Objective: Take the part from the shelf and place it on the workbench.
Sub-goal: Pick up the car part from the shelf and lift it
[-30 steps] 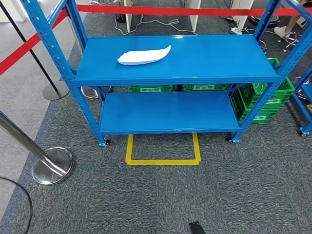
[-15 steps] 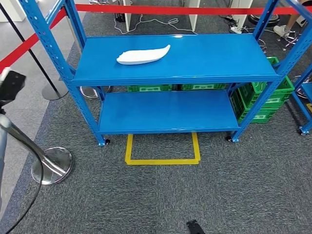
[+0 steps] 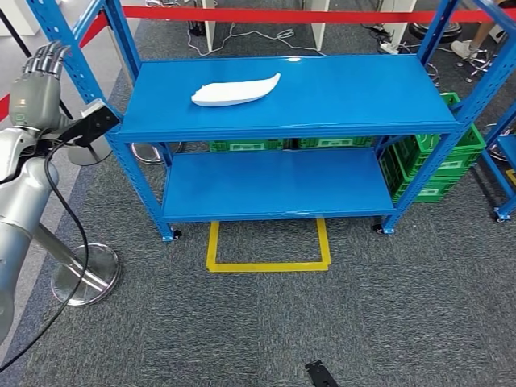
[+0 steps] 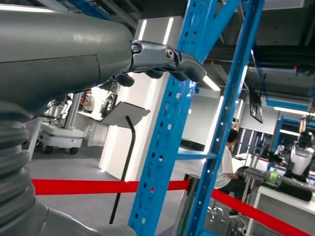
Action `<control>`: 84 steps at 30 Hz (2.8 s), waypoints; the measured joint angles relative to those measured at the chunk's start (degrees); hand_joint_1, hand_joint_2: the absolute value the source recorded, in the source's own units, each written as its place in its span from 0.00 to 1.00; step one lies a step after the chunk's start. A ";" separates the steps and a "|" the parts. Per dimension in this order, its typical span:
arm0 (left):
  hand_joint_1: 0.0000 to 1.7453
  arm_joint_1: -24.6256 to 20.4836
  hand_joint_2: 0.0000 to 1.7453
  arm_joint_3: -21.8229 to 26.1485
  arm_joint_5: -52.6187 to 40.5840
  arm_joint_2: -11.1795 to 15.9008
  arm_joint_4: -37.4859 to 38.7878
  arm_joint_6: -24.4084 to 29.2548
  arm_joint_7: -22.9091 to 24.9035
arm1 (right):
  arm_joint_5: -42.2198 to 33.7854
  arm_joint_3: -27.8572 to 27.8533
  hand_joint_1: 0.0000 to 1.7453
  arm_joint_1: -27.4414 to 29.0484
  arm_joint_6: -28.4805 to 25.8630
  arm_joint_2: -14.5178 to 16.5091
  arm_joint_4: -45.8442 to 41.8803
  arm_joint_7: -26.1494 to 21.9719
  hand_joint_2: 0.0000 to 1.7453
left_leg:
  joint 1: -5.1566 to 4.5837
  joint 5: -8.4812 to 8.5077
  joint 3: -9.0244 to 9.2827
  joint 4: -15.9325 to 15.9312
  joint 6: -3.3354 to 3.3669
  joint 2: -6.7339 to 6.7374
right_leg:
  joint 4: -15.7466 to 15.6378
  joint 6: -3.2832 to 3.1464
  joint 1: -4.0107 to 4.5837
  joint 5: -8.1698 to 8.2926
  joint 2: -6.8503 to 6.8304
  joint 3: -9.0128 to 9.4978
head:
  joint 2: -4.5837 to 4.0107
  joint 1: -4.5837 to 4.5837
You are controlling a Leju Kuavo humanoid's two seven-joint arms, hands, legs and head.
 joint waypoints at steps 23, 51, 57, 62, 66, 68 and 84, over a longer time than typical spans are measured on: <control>0.00 -8.06 1.00 -11.67 -11.97 -6.18 7.39 -6.38 8.64 | 1.16 0.07 0.00 -0.84 0.35 0.01 0.02 0.19 1.00 | -0.12 0.16 -0.24 0.01 0.23 -0.04 | -0.01 0.11 -0.12 0.12 -0.12 -0.20 | 0.00 -0.01; 0.00 1.50 1.00 -19.05 -13.31 -22.85 12.14 -0.72 10.22 | 2.05 0.09 0.00 -0.97 0.33 0.17 0.06 1.09 1.00 | -0.28 0.21 -0.37 0.00 0.34 -0.08 | 0.00 0.18 -0.27 0.15 -0.19 -0.29 | 0.00 0.02; 0.00 1.80 1.00 -19.99 -15.39 -23.61 12.34 0.14 12.52 | 2.15 0.09 0.00 -0.98 0.30 0.17 0.07 1.18 1.00 | -0.29 0.21 -0.38 0.00 0.35 -0.09 | -0.01 0.18 -0.28 0.16 -0.23 -0.29 | 0.00 0.01; 0.00 2.26 1.00 -23.12 -18.49 -24.98 12.45 3.01 15.93 | 2.14 0.05 0.00 -0.97 0.02 0.17 0.07 1.18 1.00 | -0.30 0.21 -0.39 0.00 0.35 -0.09 | -0.01 0.20 -0.29 0.17 -0.22 -0.29 | 0.00 0.02; 0.00 2.25 1.00 -24.55 -18.39 -25.58 12.45 5.34 17.31 | 2.09 -0.14 0.00 -0.82 -0.37 0.17 0.07 1.15 1.00 | -0.30 0.21 -0.40 0.00 0.35 -0.09 | -0.01 0.20 -0.31 0.17 -0.23 -0.31 | 0.00 0.01; 0.00 2.16 1.00 -24.77 -17.66 -25.76 12.45 5.90 17.49 | 2.03 -0.44 0.00 -0.66 -0.47 0.17 0.07 1.09 1.00 | -0.30 0.21 -0.40 0.00 0.35 -0.09 | -0.01 0.20 -0.30 0.17 -0.22 -0.31 | 0.00 0.01; 0.00 1.08 1.00 -24.72 -17.63 -26.69 12.43 7.18 28.55 | 1.05 -3.11 0.00 0.21 -1.55 0.15 0.07 0.26 1.00 | -0.30 0.22 -0.40 0.00 0.36 -0.09 | -0.02 0.24 -0.31 0.19 -0.22 -0.31 | 0.00 0.02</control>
